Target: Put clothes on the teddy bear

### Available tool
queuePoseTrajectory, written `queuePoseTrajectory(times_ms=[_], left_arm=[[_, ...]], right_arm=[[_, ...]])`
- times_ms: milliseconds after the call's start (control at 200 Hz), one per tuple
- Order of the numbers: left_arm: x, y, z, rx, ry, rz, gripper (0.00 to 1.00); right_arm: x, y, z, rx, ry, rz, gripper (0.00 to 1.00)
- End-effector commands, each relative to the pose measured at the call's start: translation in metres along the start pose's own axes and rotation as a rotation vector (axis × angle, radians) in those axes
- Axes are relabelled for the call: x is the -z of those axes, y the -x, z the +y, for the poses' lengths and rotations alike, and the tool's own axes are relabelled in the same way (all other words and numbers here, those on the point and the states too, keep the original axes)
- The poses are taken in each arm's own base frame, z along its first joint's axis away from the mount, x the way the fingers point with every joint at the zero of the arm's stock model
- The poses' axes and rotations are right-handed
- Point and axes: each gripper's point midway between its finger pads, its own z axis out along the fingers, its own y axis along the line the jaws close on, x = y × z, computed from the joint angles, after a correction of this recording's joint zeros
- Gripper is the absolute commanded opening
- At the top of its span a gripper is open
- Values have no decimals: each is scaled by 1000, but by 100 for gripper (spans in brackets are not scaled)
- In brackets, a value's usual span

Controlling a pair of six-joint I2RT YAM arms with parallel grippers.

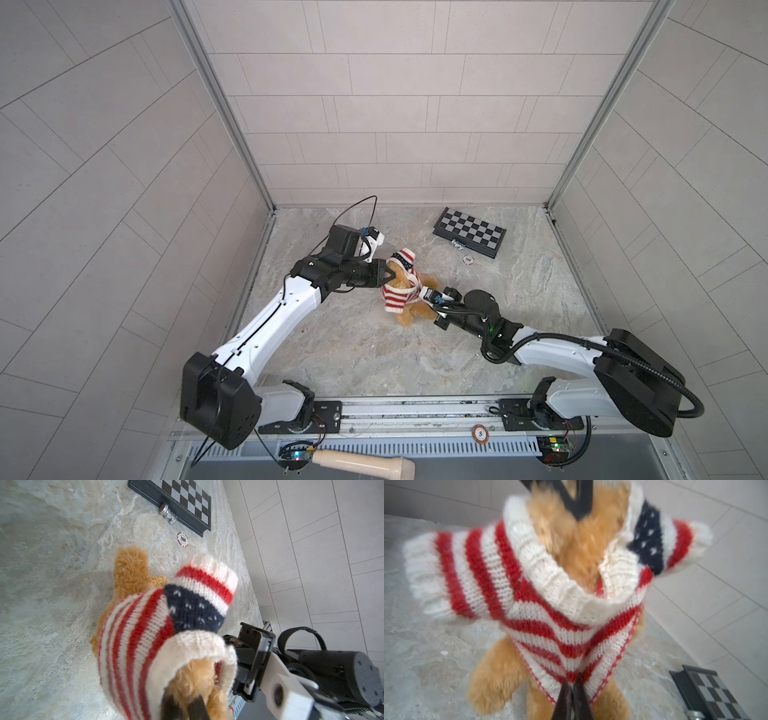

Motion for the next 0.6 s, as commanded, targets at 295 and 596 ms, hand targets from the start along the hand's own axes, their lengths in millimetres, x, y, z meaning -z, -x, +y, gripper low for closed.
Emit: queuePoseTrajectory(times_ms=[295,596], left_arm=[[12,1,-22,-118,-105,-27,0],[12,-6,-46,-164,-217,-2,0]], right_arm=[[-20,-56,-51,-257,-152,210,0],[-46,-57,-27,-286,27,179,0]])
